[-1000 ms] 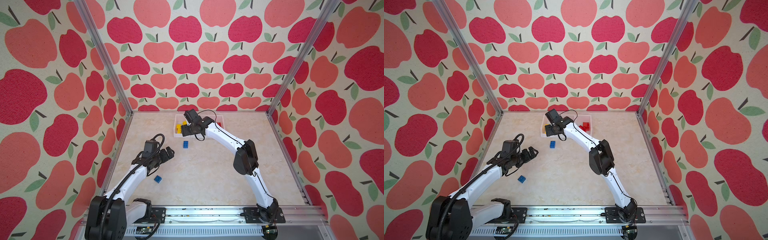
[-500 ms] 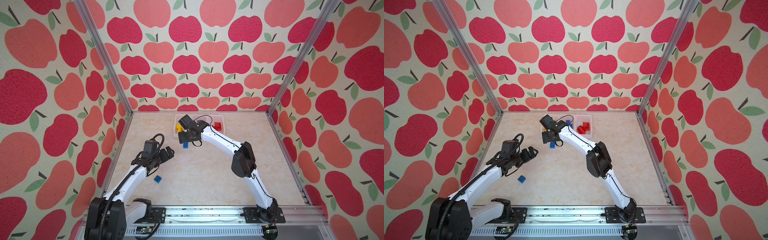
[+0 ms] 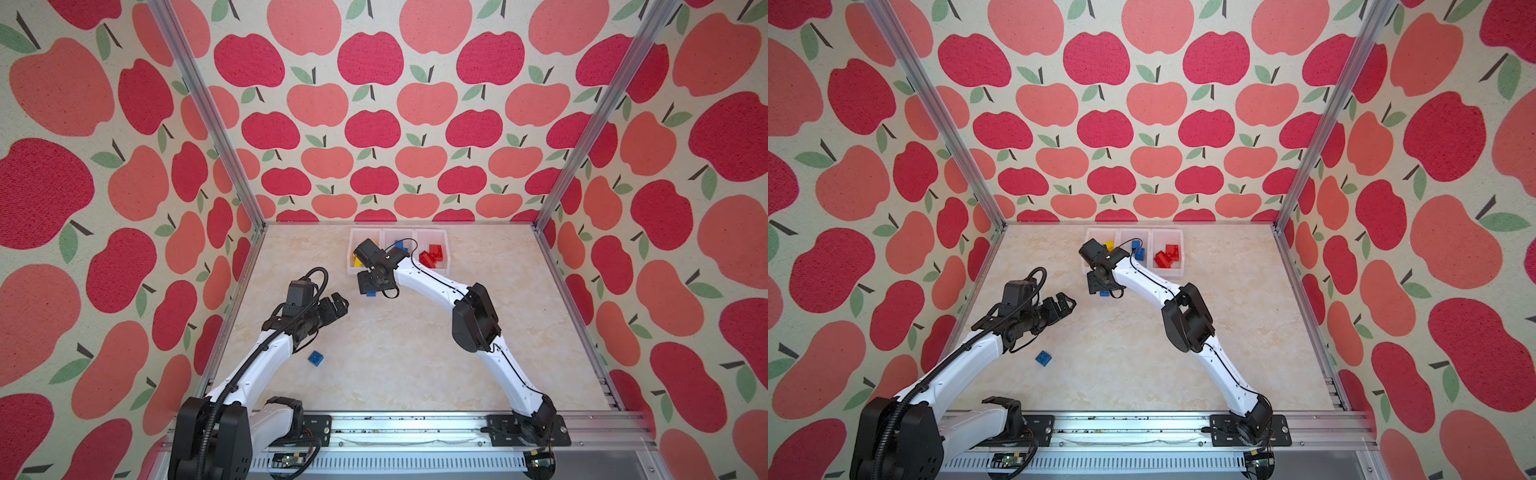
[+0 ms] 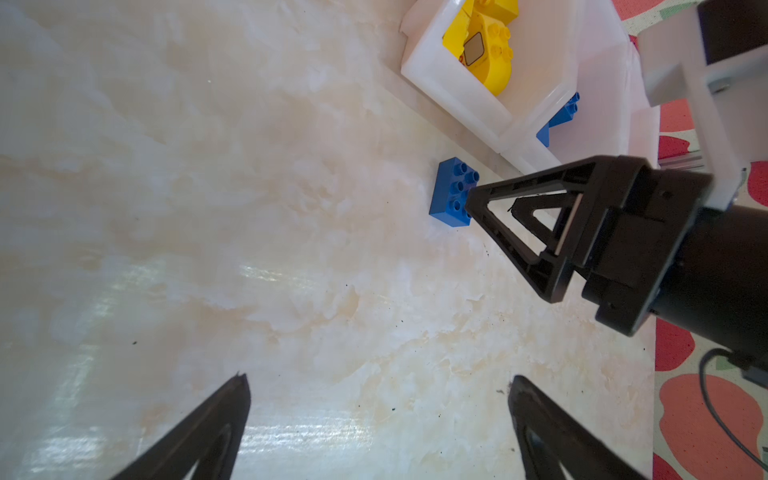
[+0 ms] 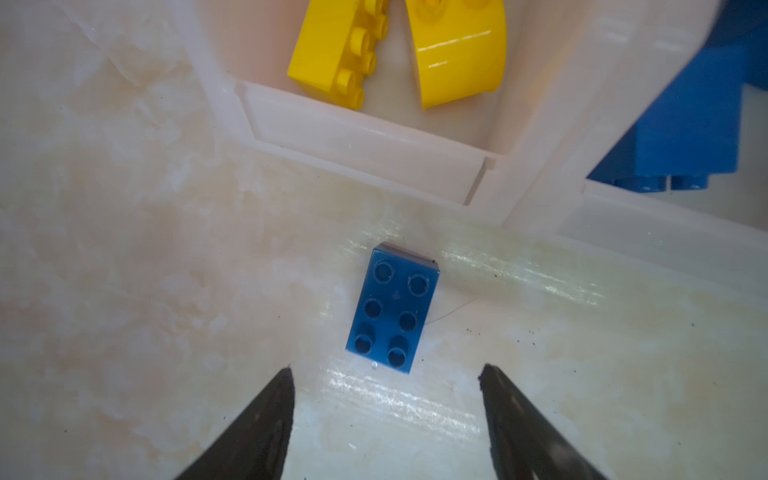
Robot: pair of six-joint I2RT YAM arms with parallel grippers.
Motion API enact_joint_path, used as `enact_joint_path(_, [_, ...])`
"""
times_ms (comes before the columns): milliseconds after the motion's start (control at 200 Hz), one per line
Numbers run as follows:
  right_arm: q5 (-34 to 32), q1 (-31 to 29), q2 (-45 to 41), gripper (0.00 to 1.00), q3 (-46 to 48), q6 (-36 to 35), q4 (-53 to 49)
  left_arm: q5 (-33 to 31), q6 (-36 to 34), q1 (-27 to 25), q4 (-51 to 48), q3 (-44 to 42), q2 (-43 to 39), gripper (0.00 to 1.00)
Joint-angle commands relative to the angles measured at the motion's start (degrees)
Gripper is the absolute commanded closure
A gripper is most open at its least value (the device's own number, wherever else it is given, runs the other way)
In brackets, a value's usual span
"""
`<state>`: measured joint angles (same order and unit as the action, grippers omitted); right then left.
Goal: Sort the legos into containers by color
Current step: 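Close the right gripper on the blue 2x3 brick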
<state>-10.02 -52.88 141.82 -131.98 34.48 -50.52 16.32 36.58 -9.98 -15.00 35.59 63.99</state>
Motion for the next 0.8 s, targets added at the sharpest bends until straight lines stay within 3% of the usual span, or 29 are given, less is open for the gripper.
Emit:
enact_joint_path(0, [-1.43,-0.29,1.82,0.3,-1.87,1.63,-1.17,-0.71,-0.3,0.4,-1.54,-0.48,-0.62,0.01])
enact_joint_path(480, [-5.59,-1.35,9.18,0.38,-8.04,1.51,-2.63,-0.79,-0.35,0.39,-1.88,-0.79,-0.97,0.01])
enact_joint_path(605, [-6.89,-1.35,10.23,0.45,-9.18,1.77,-3.74,-0.76,-0.36,0.39,-1.89,-0.79,-0.97,0.01])
enact_joint_path(795, [-7.62,-1.52,10.07,0.64,-8.77,1.91,-4.17,-0.73,-0.2,0.35,-1.75,-0.7,-0.96,0.01])
